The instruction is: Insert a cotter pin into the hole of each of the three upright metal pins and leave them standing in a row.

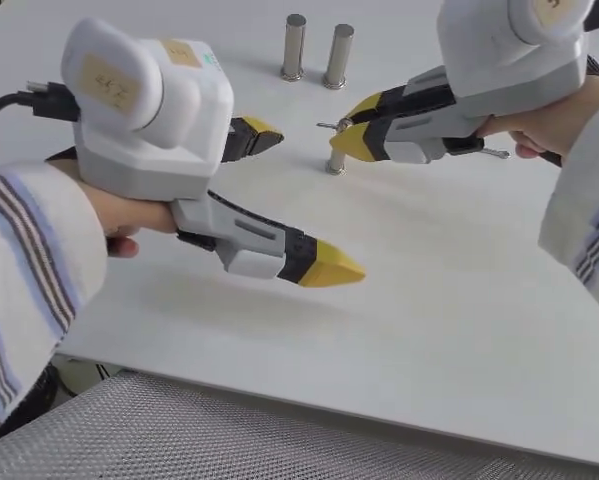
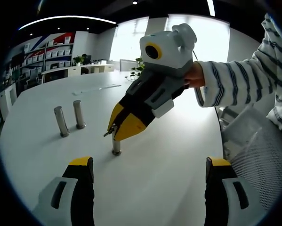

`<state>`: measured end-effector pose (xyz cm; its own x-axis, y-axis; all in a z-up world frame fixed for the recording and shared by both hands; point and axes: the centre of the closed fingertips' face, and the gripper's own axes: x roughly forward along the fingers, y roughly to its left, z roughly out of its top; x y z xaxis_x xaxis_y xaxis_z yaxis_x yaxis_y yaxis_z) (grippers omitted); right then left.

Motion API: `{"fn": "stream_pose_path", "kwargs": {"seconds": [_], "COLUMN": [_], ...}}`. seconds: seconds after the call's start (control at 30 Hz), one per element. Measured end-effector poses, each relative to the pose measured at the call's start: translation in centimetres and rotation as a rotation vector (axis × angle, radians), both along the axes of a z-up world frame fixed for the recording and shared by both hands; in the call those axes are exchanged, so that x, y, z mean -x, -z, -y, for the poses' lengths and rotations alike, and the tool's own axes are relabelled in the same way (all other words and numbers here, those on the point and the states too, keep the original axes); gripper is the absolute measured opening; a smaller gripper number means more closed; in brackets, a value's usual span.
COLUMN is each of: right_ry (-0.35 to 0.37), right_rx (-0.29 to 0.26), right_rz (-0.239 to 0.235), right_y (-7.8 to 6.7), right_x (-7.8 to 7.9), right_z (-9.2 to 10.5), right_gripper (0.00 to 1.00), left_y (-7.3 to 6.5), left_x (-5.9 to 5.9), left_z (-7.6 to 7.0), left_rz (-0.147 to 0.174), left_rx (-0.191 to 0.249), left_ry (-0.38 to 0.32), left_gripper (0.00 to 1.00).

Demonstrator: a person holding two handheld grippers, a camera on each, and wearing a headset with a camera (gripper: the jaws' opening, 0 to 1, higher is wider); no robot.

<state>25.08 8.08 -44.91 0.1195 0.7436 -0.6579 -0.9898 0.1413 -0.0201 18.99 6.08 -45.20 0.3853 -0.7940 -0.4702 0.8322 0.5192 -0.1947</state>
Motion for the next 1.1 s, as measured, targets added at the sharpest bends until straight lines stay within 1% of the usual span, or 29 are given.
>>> {"fn": "stream_pose_path", "kwargs": {"seconds": [0.1, 0.17, 0.27, 0.33, 0.37, 0.43, 0.5, 0.6, 0.7, 0.73, 0.77, 0.83, 0.87, 0.9, 0.93, 1.0, 1.07, 1.1], "right_ry": [-0.011, -0.016, -0.015, -0.015, -0.014, -0.011, -0.007, 0.004, 0.002, 0.007, 0.013, 0.026, 0.032, 0.039, 0.05, 0.062, 0.067, 0.075], "right_rx": [0.001, 0.006, 0.002, -0.006, -0.006, -0.005, -0.008, -0.028, -0.024, -0.031, -0.045, -0.06, -0.068, -0.076, -0.09, -0.103, -0.101, -0.084], "right_rz": [-0.006, 0.0, 0.003, 0.003, 0.003, 0.003, 0.014, 0.015, 0.044, 0.045, 0.042, 0.043, 0.043, 0.042, 0.039, 0.035, 0.036, 0.042], "right_y": [0.0, 0.0, 0.0, -0.1, -0.1, -0.2, -0.6, -1.5, -2.4, -2.6, -3.1, -3.8, -4.1, -4.4, -4.4, -4.9, -5.1, -5.1], "right_x": [0.1, 0.1, 0.0, -0.1, -0.2, -0.1, -0.2, 0.1, 0.7, 1.0, 1.2, 1.6, 1.9, 2.1, 1.8, 2.3, 2.7, 2.9], "right_z": [0.0, 0.0, -0.2, -0.3, -0.3, -0.3, -0.2, 0.1, 0.6, 0.7, 0.9, 1.3, 1.4, 1.5, 1.8, 2.3, 2.8, 3.3], "right_gripper": [0.04, 0.04, 0.05, 0.07, 0.1, 0.19, 0.26, 0.31, 0.37, 0.4, 0.43, 0.47, 0.48, 0.5, 0.52, 0.56, 0.59, 0.6], "left_y": [0.0, 0.0, 0.0, 0.0, 0.0, 0.0, -0.1, -0.4, -1.3, -1.8, -2.0, -2.5, -2.6, -3.3, -3.4, -3.6, -3.9, -4.1], "left_x": [0.1, 0.0, -0.1, -0.1, -0.1, -0.1, -0.2, -0.4, -0.6, -0.7, -0.7, -0.9, -0.9, -0.7, -0.7, -0.7, -0.6, -0.5], "left_z": [0.0, -0.1, -0.2, -0.3, -0.3, -0.3, -0.4, -0.5, -0.5, -0.5, -0.5, -0.5, -0.5, -0.3, -0.3, -0.4, -0.4, -0.3], "left_rz": [-0.002, -0.003, -0.004, -0.003, -0.003, -0.005, -0.003, -0.004, 0.004, 0.008, 0.01, 0.017, 0.018, 0.02, 0.023, 0.03, 0.032, 0.036], "left_rx": [0.001, 0.0, 0.0, 0.0, 0.001, 0.001, 0.001, 0.006, 0.029, 0.044, 0.048, 0.057, 0.057, 0.054, 0.052, 0.046, 0.045, 0.043], "left_ry": [-0.001, -0.004, -0.011, -0.014, -0.014, -0.016, -0.022, -0.034, -0.056, -0.063, -0.065, -0.072, -0.074, -0.074, -0.074, -0.075, -0.075, -0.077], "left_gripper": [0.99, 0.99, 0.99, 0.99, 0.99, 0.99, 0.99, 0.99, 0.99, 0.99, 0.99, 0.99, 0.99, 0.99, 0.99, 0.99, 0.99, 0.99]}}
